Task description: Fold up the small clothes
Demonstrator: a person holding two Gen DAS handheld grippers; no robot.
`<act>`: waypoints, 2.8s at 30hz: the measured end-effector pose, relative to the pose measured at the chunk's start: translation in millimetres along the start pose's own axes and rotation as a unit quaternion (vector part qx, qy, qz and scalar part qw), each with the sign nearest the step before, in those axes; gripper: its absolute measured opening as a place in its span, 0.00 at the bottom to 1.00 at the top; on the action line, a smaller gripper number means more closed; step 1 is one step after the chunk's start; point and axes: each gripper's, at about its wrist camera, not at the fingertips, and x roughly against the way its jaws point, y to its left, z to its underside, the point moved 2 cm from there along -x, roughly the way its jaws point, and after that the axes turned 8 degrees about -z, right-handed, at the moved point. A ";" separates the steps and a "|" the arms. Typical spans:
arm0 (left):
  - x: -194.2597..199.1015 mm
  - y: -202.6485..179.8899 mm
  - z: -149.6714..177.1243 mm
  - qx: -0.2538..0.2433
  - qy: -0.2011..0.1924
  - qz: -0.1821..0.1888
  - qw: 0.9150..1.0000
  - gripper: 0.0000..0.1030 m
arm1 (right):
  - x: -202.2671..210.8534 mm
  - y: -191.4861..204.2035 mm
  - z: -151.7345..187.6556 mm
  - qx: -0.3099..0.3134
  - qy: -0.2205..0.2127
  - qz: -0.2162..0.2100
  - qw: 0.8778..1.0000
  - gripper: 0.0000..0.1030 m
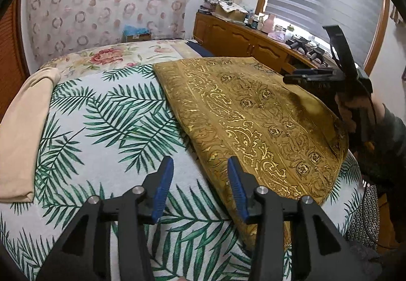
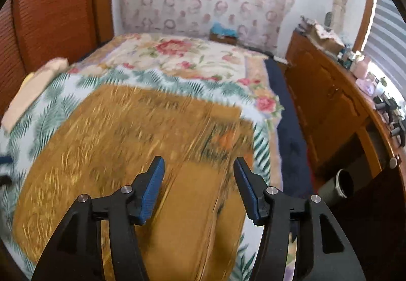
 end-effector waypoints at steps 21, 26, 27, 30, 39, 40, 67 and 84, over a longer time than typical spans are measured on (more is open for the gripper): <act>-29.2 -28.2 -14.7 -0.033 0.030 -0.005 0.999 0.45 | 5.1 -10.5 44.1 -0.043 -0.005 -0.083 0.996 0.05; -32.2 -26.5 -10.4 -0.026 0.037 -0.001 0.999 0.45 | 16.4 -12.8 44.2 -0.034 -0.033 -0.060 0.997 0.02; -32.6 -26.9 -9.0 -0.025 0.040 -0.001 0.999 0.45 | 18.4 -14.4 43.4 -0.037 -0.038 -0.055 0.997 0.02; -30.6 -27.2 -1.3 -0.026 0.047 0.000 0.999 0.45 | 15.6 -14.0 44.9 -0.035 -0.029 -0.049 0.998 0.03; -12.0 -32.6 22.9 -0.027 0.069 0.030 0.997 0.45 | 43.6 0.3 73.7 -0.031 -0.029 -0.013 0.999 0.45; -10.0 -34.1 26.1 -0.029 0.070 0.034 0.997 0.45 | 47.7 2.2 81.1 -0.036 -0.025 -0.016 0.999 0.45; 44.3 -40.8 9.9 0.014 0.002 0.138 0.990 0.02 | 59.7 34.4 153.6 -0.107 -0.021 -0.064 0.992 0.13; 11.7 -3.7 -110.0 0.063 -0.077 0.108 0.989 0.02 | 107.1 2.4 69.6 -0.139 -0.146 -0.111 0.973 0.05</act>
